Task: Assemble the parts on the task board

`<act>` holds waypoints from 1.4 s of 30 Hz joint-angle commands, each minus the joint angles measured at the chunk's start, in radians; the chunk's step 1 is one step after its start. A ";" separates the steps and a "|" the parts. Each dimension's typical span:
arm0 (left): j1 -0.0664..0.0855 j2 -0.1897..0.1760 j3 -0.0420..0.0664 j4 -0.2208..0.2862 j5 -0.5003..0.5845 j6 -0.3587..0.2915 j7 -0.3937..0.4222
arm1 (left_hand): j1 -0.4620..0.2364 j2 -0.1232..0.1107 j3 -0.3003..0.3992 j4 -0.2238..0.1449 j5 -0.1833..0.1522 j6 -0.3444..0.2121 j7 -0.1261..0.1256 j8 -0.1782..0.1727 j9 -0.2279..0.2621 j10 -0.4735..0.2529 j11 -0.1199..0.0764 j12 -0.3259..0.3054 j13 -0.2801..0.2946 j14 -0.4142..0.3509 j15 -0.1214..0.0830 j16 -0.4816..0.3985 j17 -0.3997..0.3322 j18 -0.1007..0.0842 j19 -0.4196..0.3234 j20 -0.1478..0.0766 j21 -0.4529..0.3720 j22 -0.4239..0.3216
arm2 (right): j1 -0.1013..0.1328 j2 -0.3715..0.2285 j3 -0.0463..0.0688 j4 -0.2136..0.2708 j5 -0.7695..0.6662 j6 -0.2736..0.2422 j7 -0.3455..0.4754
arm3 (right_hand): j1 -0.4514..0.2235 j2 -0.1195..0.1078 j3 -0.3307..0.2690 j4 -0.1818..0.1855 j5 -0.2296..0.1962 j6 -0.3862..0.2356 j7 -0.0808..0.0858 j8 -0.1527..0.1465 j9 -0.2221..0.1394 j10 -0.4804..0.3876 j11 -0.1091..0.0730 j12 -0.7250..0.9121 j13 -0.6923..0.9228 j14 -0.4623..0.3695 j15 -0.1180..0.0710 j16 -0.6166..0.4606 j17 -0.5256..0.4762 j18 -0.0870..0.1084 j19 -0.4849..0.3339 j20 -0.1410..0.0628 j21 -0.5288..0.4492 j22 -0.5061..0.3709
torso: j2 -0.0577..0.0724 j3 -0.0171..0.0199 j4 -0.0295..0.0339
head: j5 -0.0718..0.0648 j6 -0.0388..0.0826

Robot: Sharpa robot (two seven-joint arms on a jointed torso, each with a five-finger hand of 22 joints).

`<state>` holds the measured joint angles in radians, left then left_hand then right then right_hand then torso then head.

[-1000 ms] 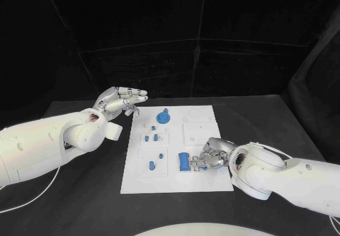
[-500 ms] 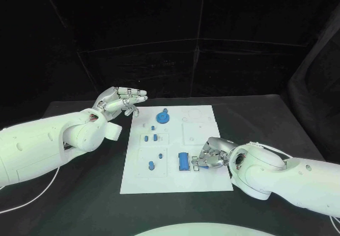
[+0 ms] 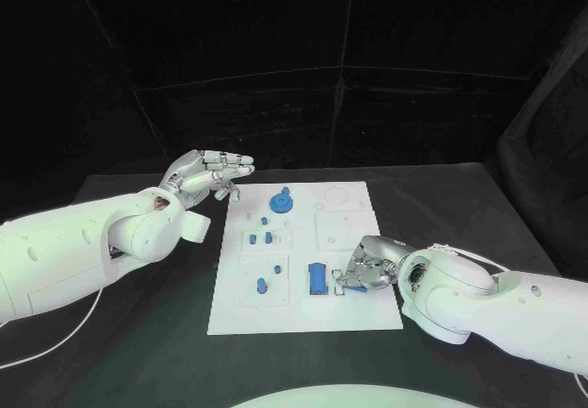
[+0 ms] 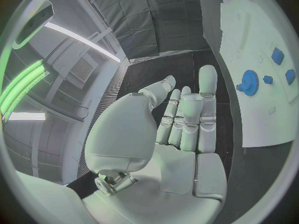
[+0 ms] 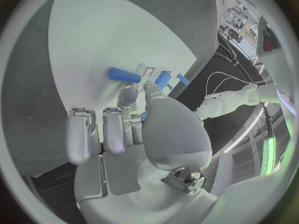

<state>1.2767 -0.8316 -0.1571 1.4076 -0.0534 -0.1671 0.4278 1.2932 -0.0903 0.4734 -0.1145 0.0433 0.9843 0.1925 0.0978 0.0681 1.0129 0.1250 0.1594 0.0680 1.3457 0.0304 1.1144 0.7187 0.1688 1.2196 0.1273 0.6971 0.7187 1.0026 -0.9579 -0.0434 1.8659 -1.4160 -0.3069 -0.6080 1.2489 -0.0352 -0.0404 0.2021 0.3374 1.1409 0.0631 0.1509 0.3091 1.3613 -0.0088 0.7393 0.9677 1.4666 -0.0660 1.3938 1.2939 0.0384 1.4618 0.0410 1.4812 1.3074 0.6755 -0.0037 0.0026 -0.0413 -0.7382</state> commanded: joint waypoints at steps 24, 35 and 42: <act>0.001 0.000 0.001 0.000 0.003 0.011 -0.003 | -0.002 0.004 -0.007 -0.002 0.006 -0.006 0.004 0.000 -0.002 -0.009 0.003 0.007 -0.002 -0.010 0.000 0.003 -0.002 0.014 -0.003 0.000 -0.007 -0.002 | 0.001 -0.052 0.000 0.016 -0.042 -0.016 0.122 | -0.021 0.001 -0.135 0.042 -0.124 -0.048 0.023 -0.031 -0.008 -0.010 0.015 -0.009 0.005 0.053 0.005 -0.009 -0.006 0.002 -0.002 0.011 -0.013 0.120 | -0.001 0.0007 -0.0003 | -0.004 0.001; 0.001 0.001 0.000 -0.002 0.003 0.015 -0.006 | -0.003 0.005 -0.008 -0.002 0.006 -0.007 0.005 -0.001 -0.002 -0.011 0.004 0.008 -0.002 -0.011 0.001 0.003 -0.004 0.014 -0.003 0.000 -0.008 -0.002 | 0.001 -0.129 0.000 0.050 -0.202 0.039 0.235 | 0.155 -0.011 -0.125 -0.053 -0.104 -0.079 0.036 -0.051 -0.032 -0.042 0.023 -0.054 -0.024 0.050 0.013 -0.019 -0.017 0.005 -0.013 0.018 -0.024 0.108 | -0.001 0.0003 -0.0027 | -0.007 0.004; 0.001 0.002 0.000 -0.002 0.003 0.017 -0.006 | -0.003 0.005 -0.008 -0.002 0.006 -0.007 0.005 -0.001 -0.002 -0.011 0.004 0.008 -0.002 -0.011 0.001 0.003 -0.004 0.014 -0.003 0.000 -0.008 -0.002 | 0.001 -0.114 0.000 0.043 -0.294 0.079 0.222 | 0.166 -0.006 -0.126 -0.058 -0.097 -0.075 0.037 -0.050 -0.035 -0.046 0.024 -0.066 -0.034 0.048 0.013 -0.023 -0.021 0.006 -0.015 0.019 -0.027 0.106 | 0.000 -0.0002 0.0019 | -0.010 0.002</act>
<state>1.2762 -0.8300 -0.1578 1.4050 -0.0534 -0.1637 0.4196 1.2932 -0.0903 0.4705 -0.1173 0.0433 0.9805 0.1962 0.0977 0.0676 1.0093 0.1287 0.1633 0.0680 1.3384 0.0304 1.1144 0.7156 0.1689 1.2196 0.1273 0.6934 0.7180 1.0027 -1.0761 -0.0435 1.9096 -1.6193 -0.2703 -0.4079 1.4027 -0.0417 -0.1658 0.1510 0.2367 1.0709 0.1007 0.1034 0.2747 1.3235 0.0143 0.6761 0.9339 1.4668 -0.0588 1.3762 1.2735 0.0383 1.4492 0.0535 1.4586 1.3073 0.6747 -0.0033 0.0018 -0.0510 -0.7353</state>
